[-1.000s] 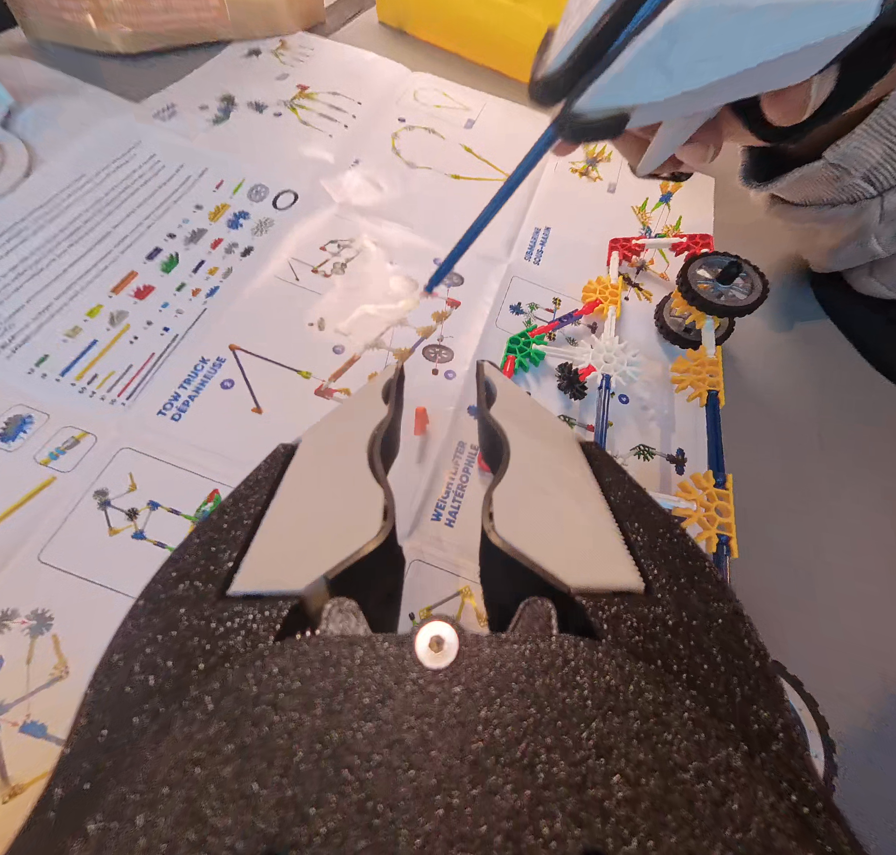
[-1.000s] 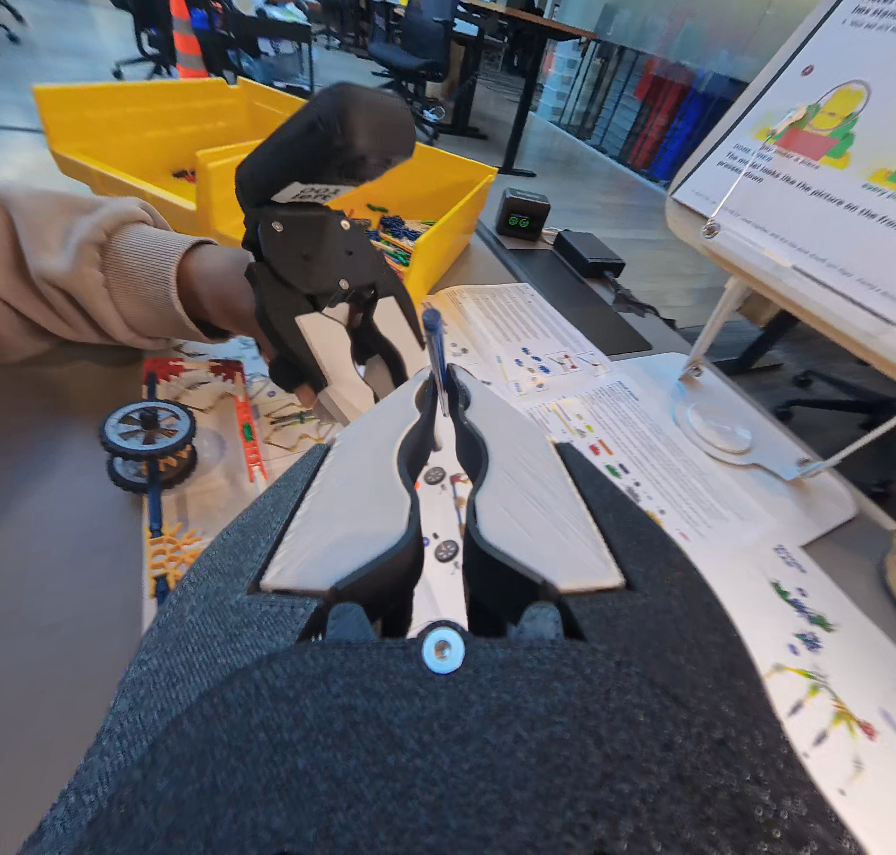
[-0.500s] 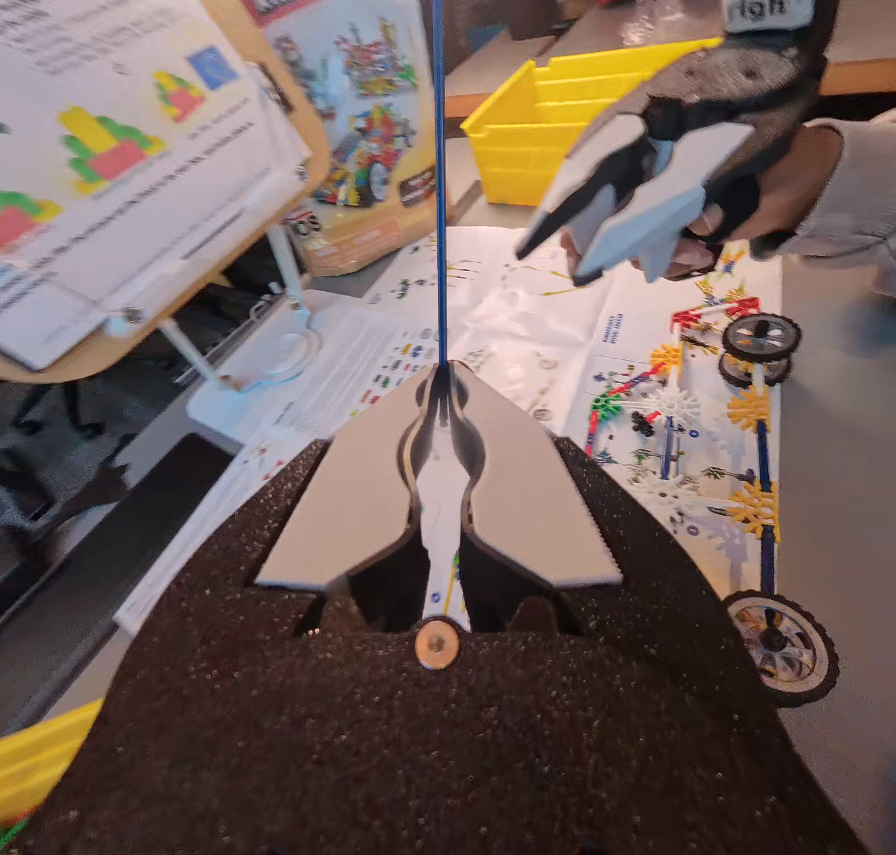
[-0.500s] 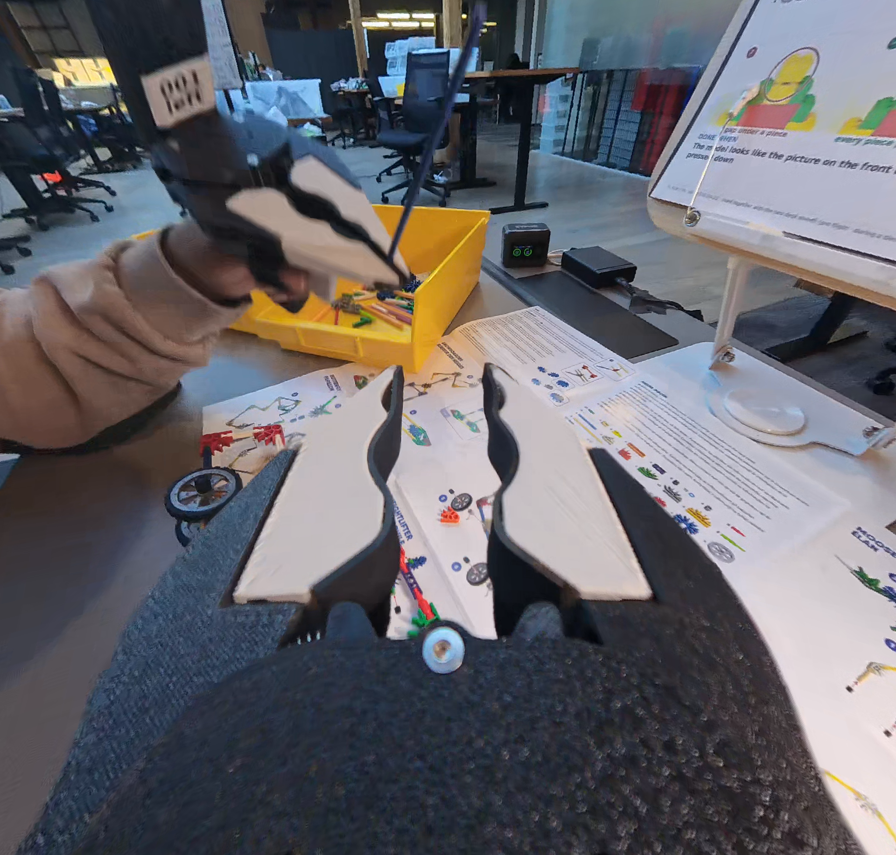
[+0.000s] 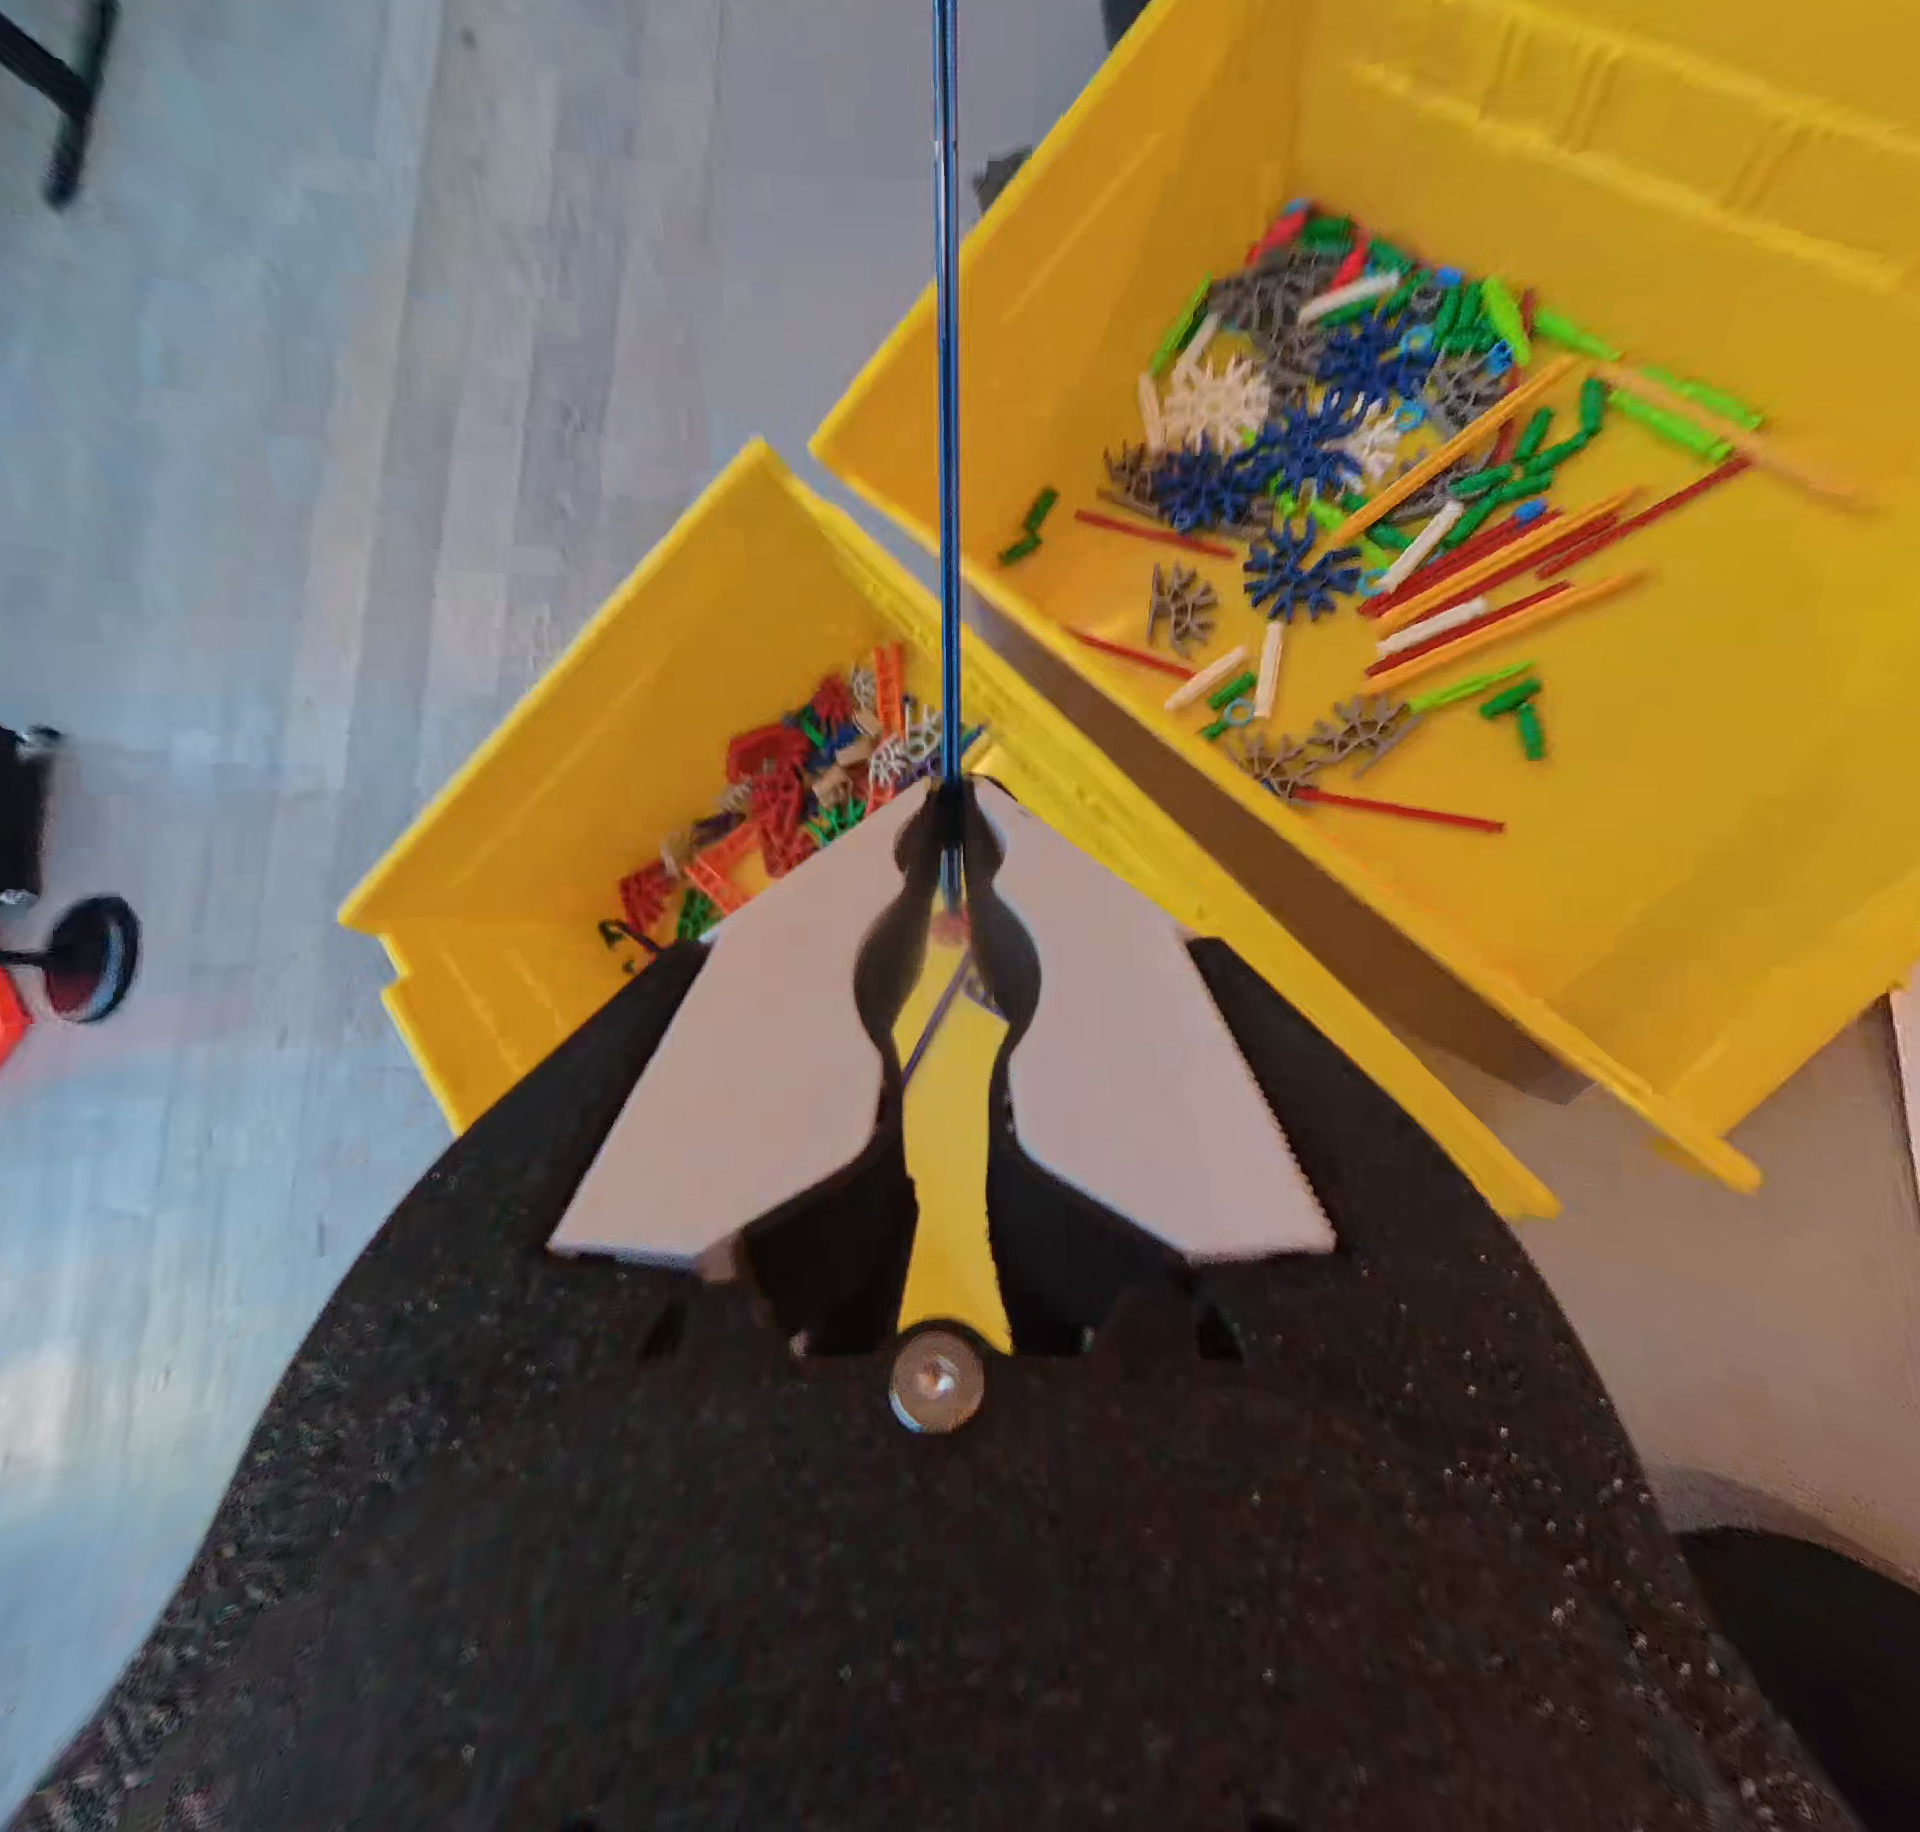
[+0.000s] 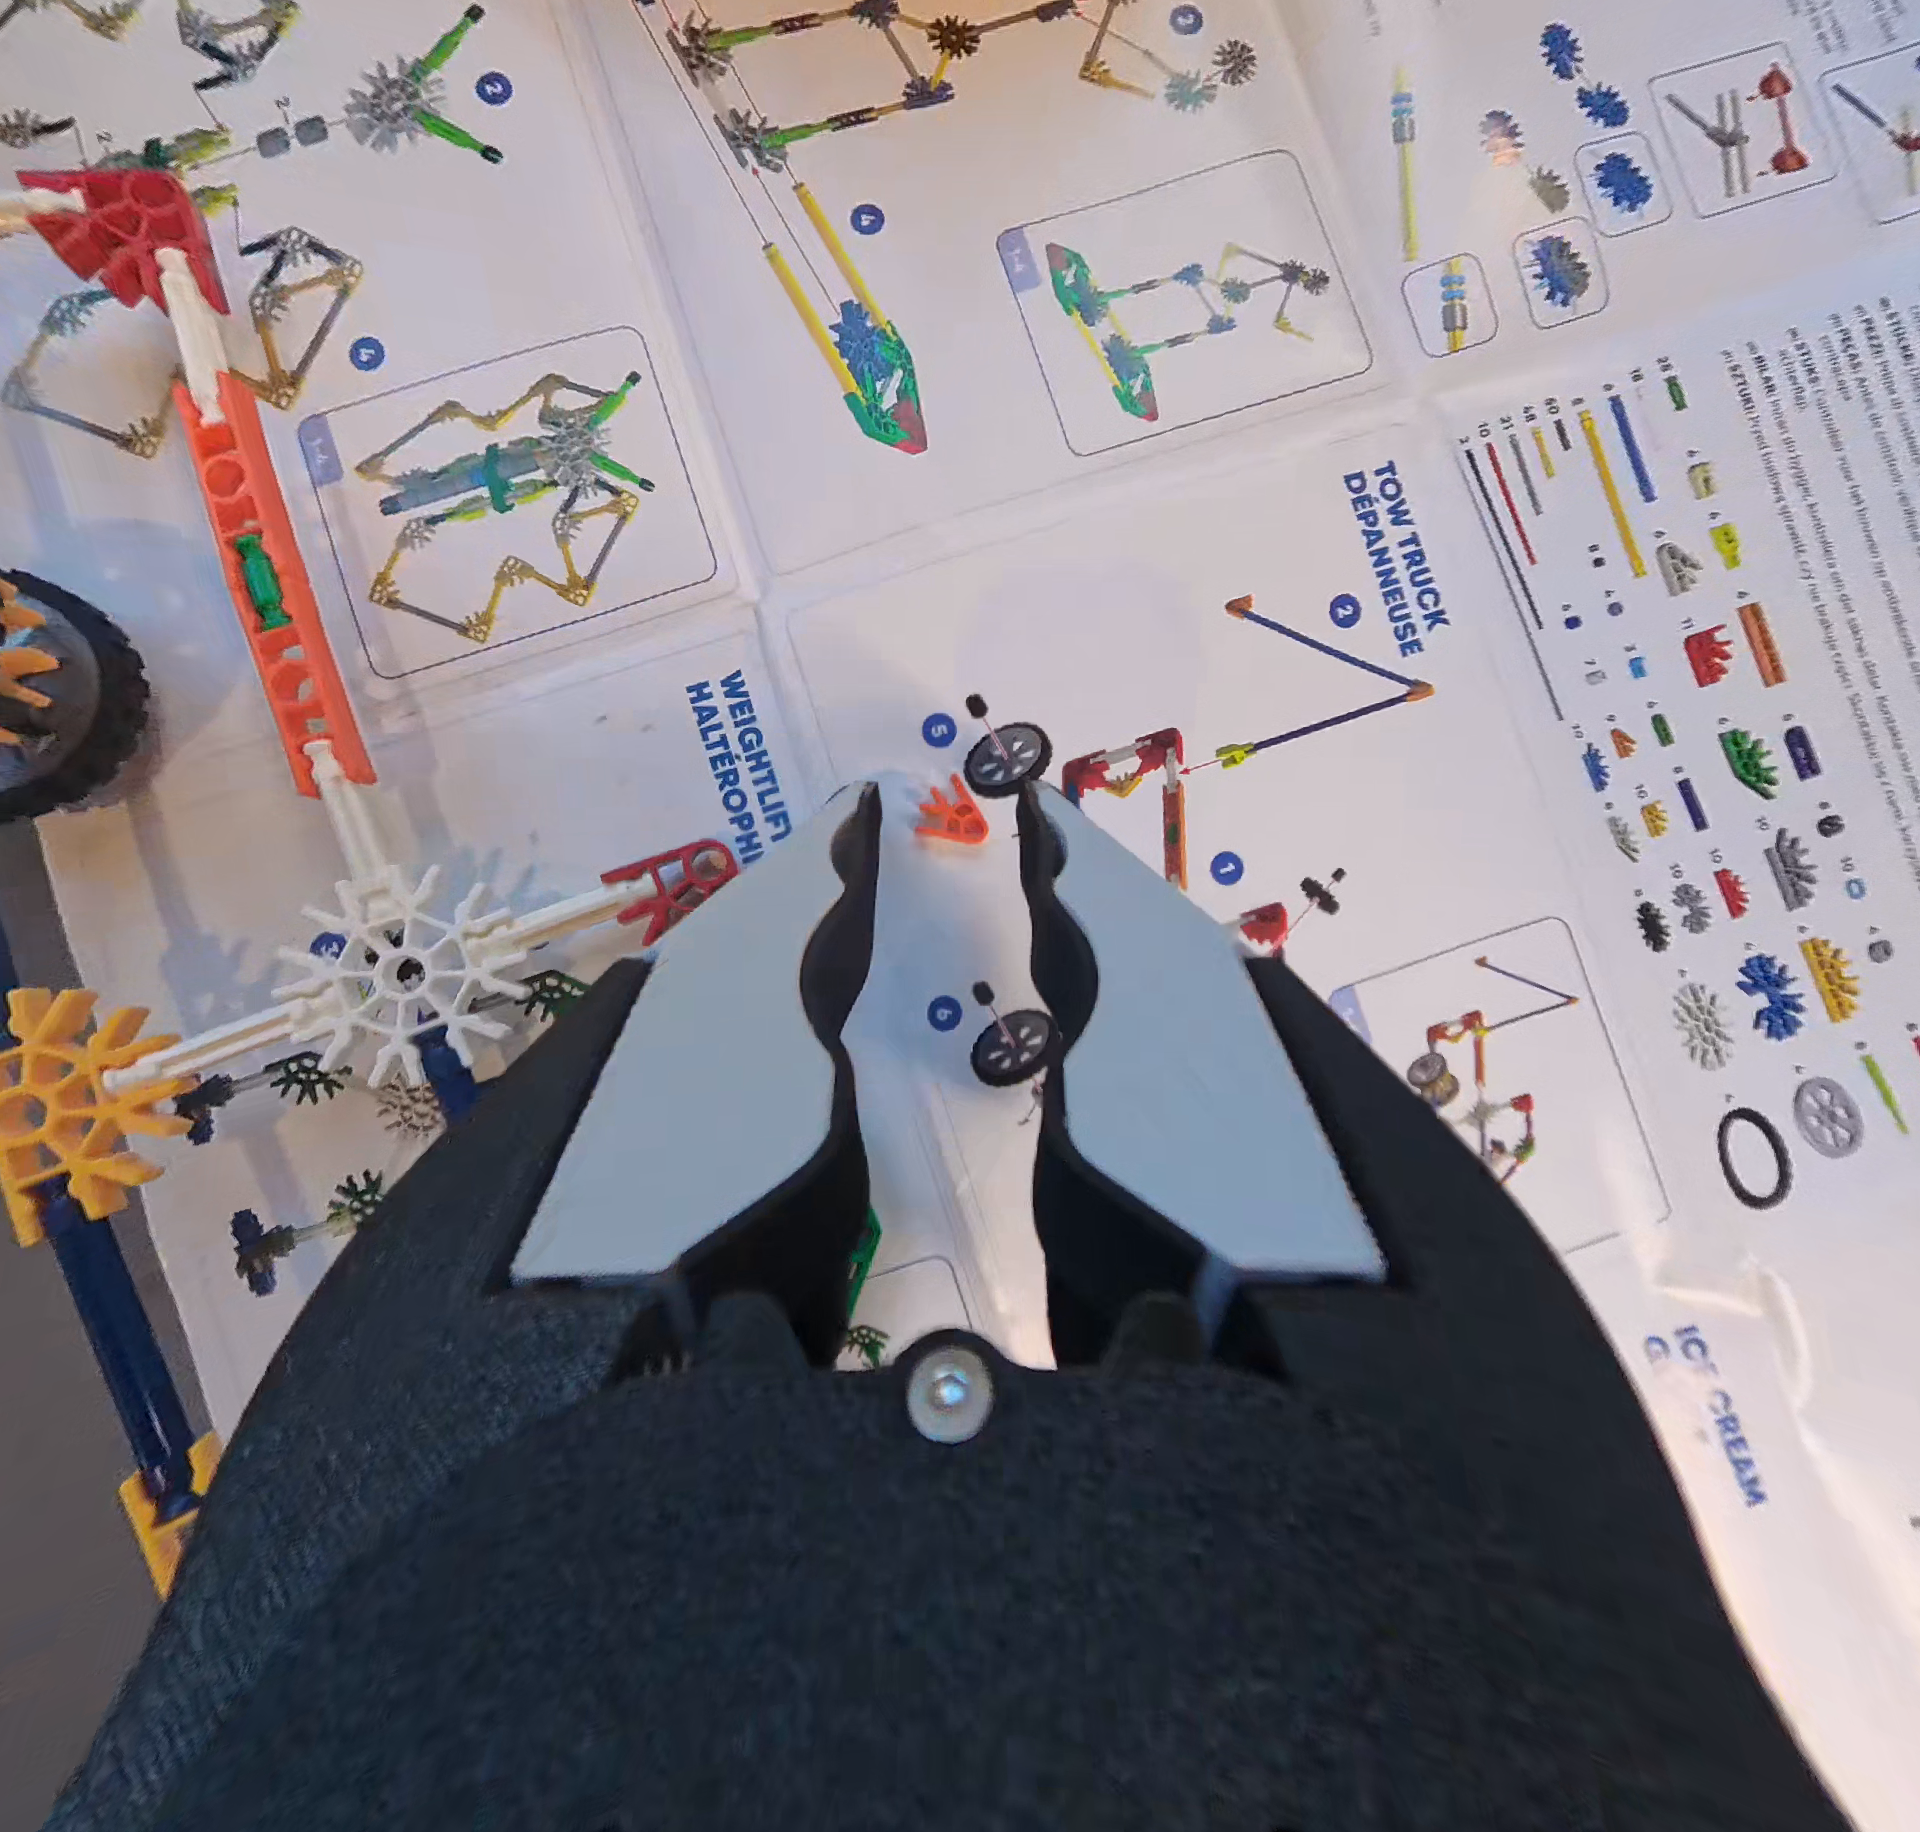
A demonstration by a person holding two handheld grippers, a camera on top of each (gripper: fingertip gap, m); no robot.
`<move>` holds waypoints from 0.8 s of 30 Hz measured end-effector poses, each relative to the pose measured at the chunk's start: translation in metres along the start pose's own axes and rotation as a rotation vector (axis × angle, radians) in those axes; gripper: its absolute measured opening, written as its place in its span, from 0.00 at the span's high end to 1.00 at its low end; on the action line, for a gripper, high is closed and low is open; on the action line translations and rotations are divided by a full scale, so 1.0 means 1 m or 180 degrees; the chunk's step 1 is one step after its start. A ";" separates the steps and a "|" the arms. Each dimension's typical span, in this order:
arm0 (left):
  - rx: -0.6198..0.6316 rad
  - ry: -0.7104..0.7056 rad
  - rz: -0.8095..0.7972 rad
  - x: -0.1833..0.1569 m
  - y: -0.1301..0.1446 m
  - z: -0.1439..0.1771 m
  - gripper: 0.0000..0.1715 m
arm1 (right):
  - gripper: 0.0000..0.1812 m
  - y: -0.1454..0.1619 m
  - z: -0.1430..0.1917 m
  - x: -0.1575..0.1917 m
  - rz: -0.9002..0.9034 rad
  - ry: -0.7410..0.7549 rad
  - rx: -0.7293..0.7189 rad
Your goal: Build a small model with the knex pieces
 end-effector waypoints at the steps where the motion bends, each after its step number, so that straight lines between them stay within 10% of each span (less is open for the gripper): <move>1: 0.0161 0.0092 0.0140 0.006 0.013 -0.010 1.00 | 0.88 -0.002 -0.002 -0.001 -0.0028 -0.0018 0.0054; 12: 0.0826 0.0346 0.0653 0.029 0.067 -0.050 0.99 | 0.95 0.003 -0.005 -0.001 -0.0200 -0.0030 0.0175; 15: 0.0701 0.0045 0.0686 0.034 0.055 -0.050 0.81 | 0.95 0.005 -0.003 0.001 -0.0210 -0.0006 0.0149; 24: -0.1443 0.0002 -0.0215 -0.033 -0.065 0.002 0.82 | 0.96 0.011 0.007 -0.003 -0.0285 -0.0027 -0.0041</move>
Point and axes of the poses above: each gripper's, where its closed fingertips meet, z back along the fingers, y out of its underside, x = y × z across the jaws, the point moved 8 cm from there along z, back along the fingers, and after that the axes turned 9 degrees about -x, right-handed, at the moved point
